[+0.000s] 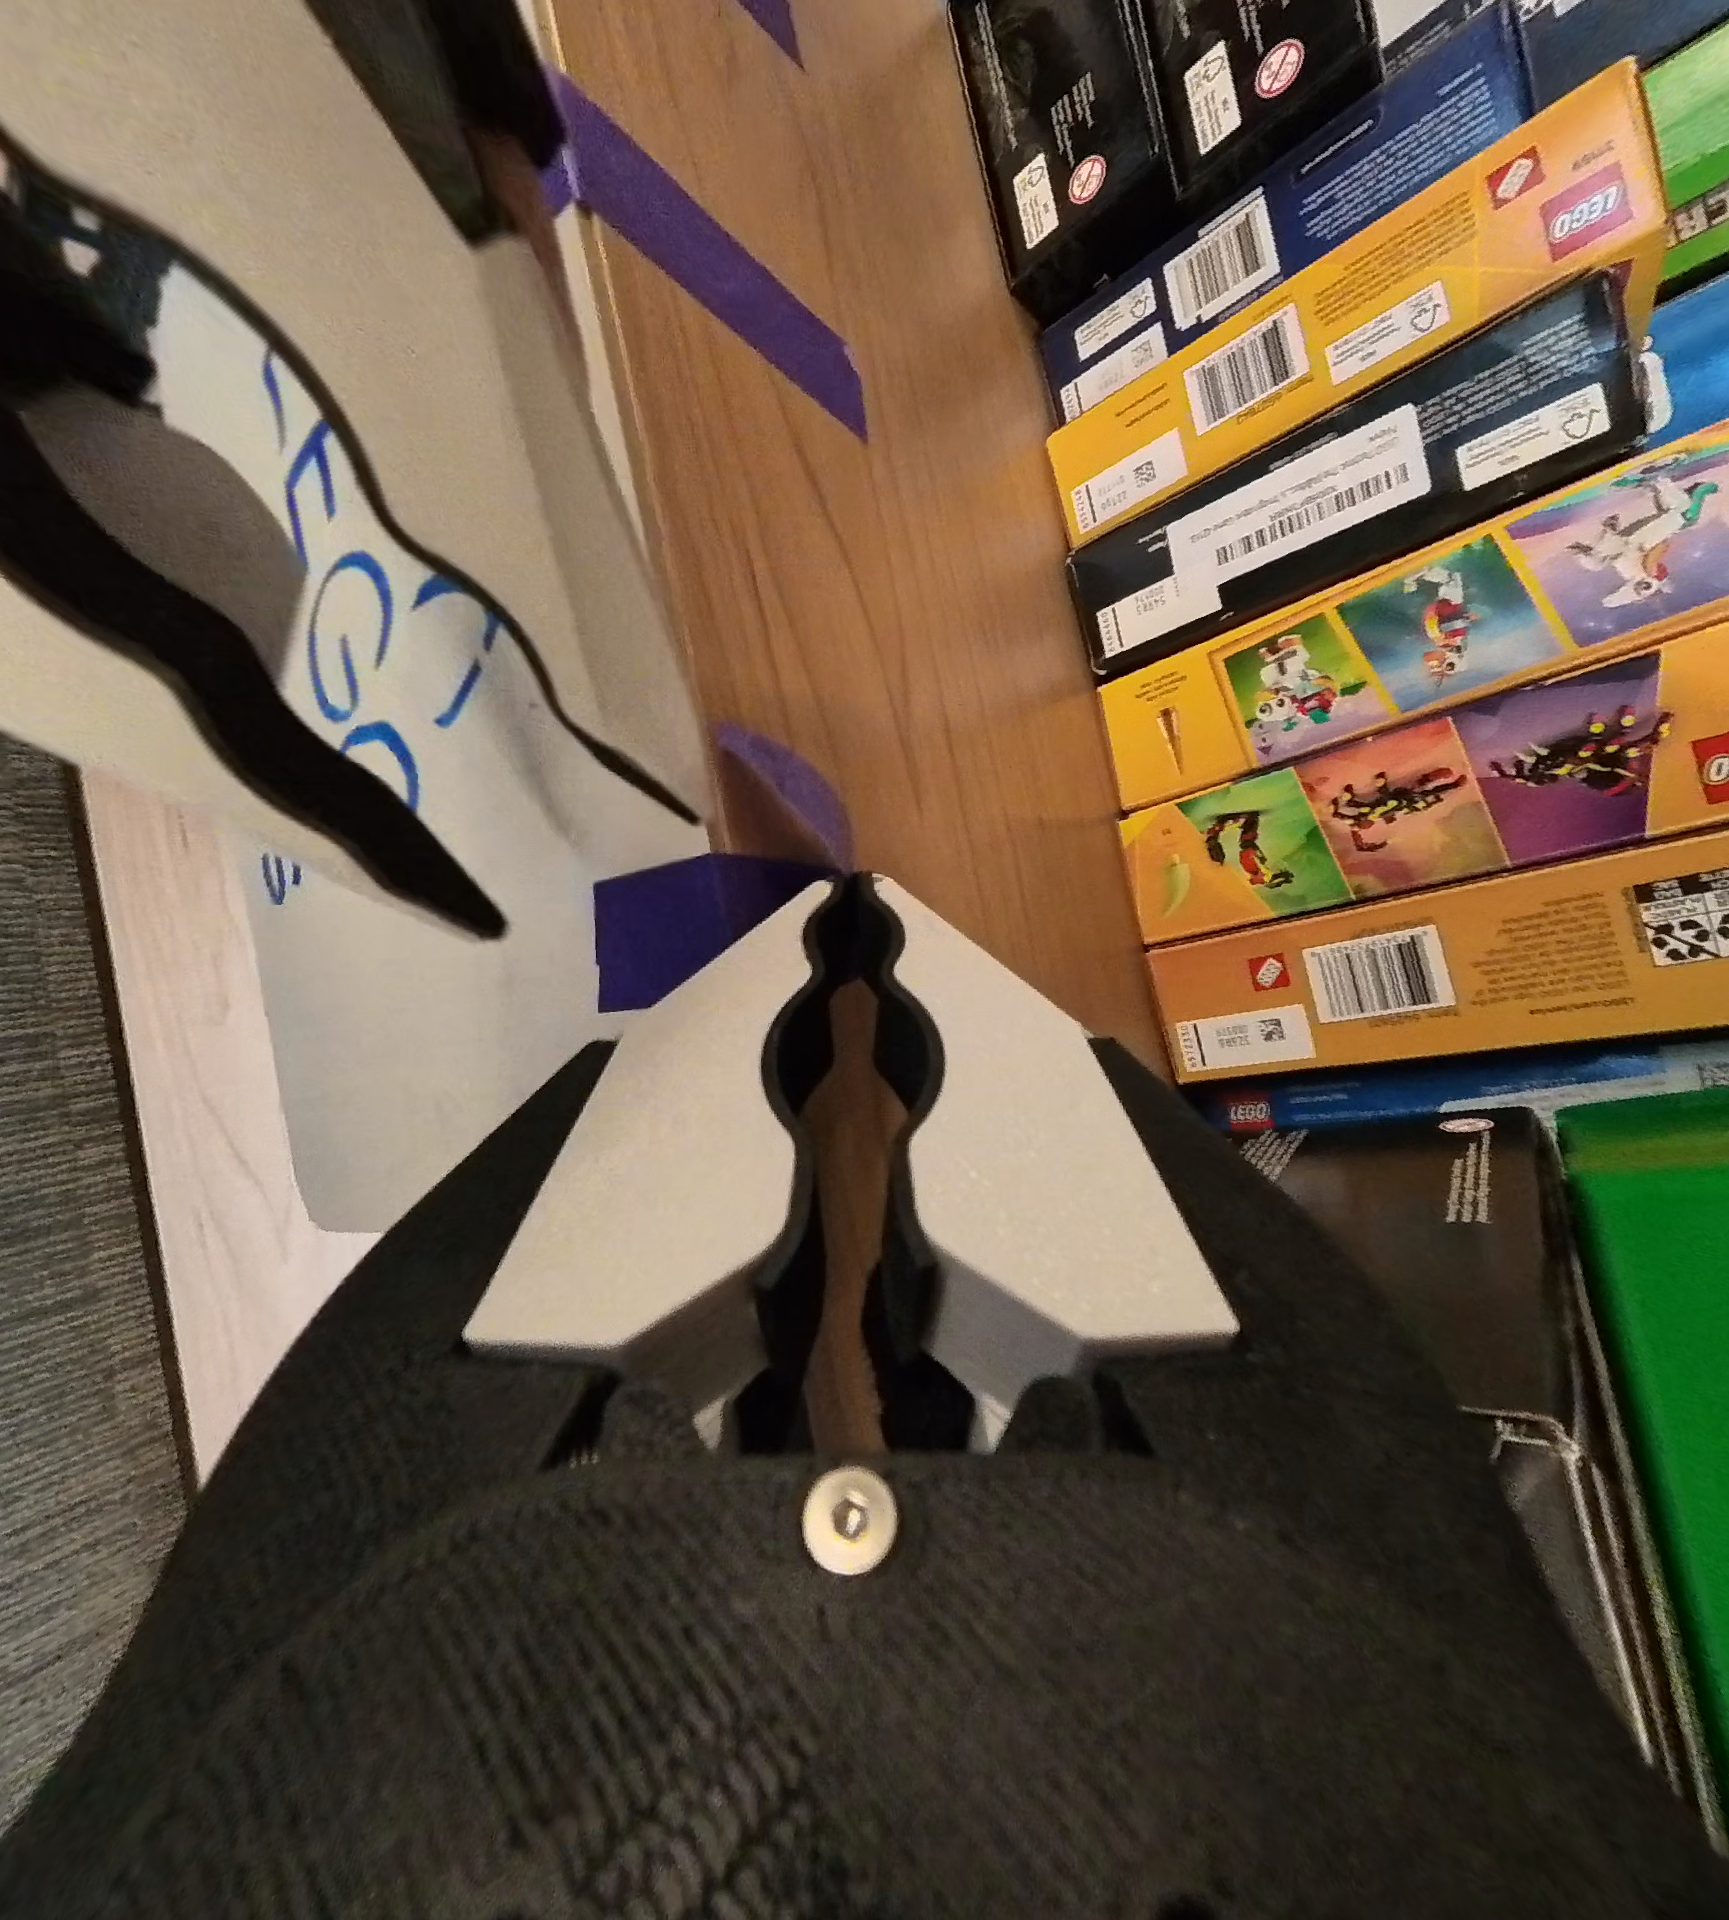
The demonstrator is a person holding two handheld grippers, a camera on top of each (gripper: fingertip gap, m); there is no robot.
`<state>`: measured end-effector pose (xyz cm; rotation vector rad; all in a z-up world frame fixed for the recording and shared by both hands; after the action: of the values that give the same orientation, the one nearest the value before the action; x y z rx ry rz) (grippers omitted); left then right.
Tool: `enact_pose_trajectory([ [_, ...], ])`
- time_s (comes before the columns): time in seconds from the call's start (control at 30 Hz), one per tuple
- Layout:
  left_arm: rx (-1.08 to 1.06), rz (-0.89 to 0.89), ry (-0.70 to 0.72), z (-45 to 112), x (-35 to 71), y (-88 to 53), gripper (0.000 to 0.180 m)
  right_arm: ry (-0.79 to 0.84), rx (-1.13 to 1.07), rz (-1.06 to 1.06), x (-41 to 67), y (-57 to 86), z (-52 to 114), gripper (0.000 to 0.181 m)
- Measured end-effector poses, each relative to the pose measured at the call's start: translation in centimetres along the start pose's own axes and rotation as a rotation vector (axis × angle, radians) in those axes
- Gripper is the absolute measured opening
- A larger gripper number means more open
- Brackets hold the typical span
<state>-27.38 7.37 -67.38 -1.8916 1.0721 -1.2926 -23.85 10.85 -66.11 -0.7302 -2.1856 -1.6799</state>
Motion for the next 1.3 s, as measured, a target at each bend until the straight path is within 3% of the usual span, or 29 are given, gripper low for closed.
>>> enact_pose_trajectory([
  [0.5,-0.023,0.044,-0.153,2.2,-1.0,-0.5,0.029,-0.022,0.07,0.106,-0.1,0.2,0.2,0.001],
  [0.73,-0.039,0.008,-0.142,2.2,-1.0,-0.6,0.026,-0.093,0.12,0.216,-0.2,0.5,0.5,0.005],
  [0.93,-0.052,0.005,-0.146,2.2,-1.0,-0.7,0.026,-0.092,0.08,0.163,-0.1,0.7,0.7,0.008],
  [0.97,-0.053,0.003,-0.147,2.2,-0.9,-0.7,0.026,-0.097,-0.023,0.173,-0.2,2.1,0.9,0.041],
  [1.0,-0.054,0.002,-0.146,2.2,-0.9,-0.7,0.026,-0.109,-0.079,0.148,-0.5,3.1,0.8,0.055],
  [1.07,-0.054,0.003,-0.144,2.2,-0.9,-0.7,0.026,-0.138,-0.074,0.111,-1.1,3.2,0.8,0.037],
  [1.23,-0.06,-0.004,-0.139,2.2,-0.9,-0.7,0.025,-0.091,-0.161,0.149,-0.3,4.3,0.1,0.026],
  [1.3,-0.062,-0.003,-0.136,2.2,-0.9,-0.7,0.025,-0.013,-0.154,0.239,1.0,4.7,-1.8,0.0],
])
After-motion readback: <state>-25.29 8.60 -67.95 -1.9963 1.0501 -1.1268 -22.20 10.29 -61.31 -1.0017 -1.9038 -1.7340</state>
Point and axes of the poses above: each gripper's, where its closed fingertips meet, z out along the fingers, x out of its top, y = z × x across the jaws, the point moved 1 cm from there along -z, back along the fingers, and after that the axes turned 11 degrees about -x, right-handed, at the moved point
